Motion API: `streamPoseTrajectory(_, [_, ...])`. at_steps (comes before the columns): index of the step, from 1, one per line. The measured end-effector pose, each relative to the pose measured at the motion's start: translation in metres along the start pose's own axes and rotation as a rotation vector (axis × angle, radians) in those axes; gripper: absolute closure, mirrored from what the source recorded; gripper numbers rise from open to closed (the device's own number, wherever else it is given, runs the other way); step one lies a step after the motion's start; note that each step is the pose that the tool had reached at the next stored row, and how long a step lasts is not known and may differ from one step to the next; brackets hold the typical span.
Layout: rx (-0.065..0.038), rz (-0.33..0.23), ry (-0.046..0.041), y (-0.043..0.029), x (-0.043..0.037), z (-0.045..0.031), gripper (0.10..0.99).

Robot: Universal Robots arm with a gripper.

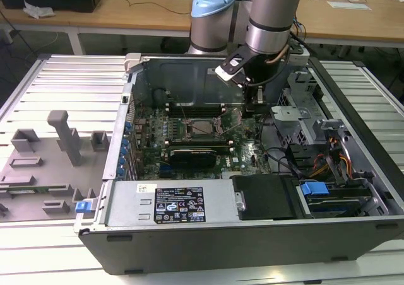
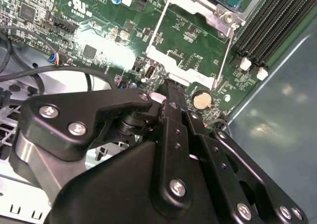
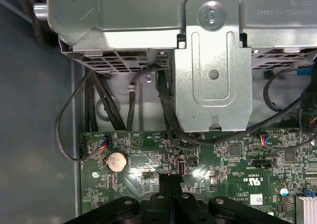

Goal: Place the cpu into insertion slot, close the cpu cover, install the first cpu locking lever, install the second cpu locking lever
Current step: 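Close the cpu cover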

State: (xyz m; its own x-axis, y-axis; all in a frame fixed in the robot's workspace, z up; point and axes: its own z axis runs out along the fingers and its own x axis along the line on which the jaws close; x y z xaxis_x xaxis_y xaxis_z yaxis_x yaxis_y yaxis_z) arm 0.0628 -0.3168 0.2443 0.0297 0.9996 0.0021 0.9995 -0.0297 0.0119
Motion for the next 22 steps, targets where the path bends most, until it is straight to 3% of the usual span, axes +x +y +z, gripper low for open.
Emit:
streamPoseTrajectory(1, [0.0, 0.0, 0.0002, 0.0, 0.0, 0.0001, 0.98])
streamPoseTrajectory(2, [0.014, 0.0, 0.001, 0.0003, 0.0001, 0.0005, 0.98])
streamPoseTrajectory(3, [0.088, 0.0, 0.001, 0.0018, 0.0001, 0.0009, 0.98])
streamPoseTrajectory(4, [0.105, 0.0, 0.001, 0.0019, 0.0001, 0.001, 0.98])
streamPoseTrajectory(7, [0.131, 0.0, 0.0008, 0.0022, 0.0001, 0.001, 0.98])
streamPoseTrajectory(10, [0.132, 0.0, 0.0007, -0.0003, 0.0003, 0.001, 0.98])
streamPoseTrajectory(14, [0.121, 0.0, 0.0011, -0.0145, 0.0022, 0.0008, 0.98])
streamPoseTrajectory(20, [0.108, 0.0, 0.0015, -0.0291, 0.0039, 0.0007, 0.98])
streamPoseTrajectory(22, [0.099, 0.0, 0.0017, -0.0388, 0.0046, 0.0005, 0.98])
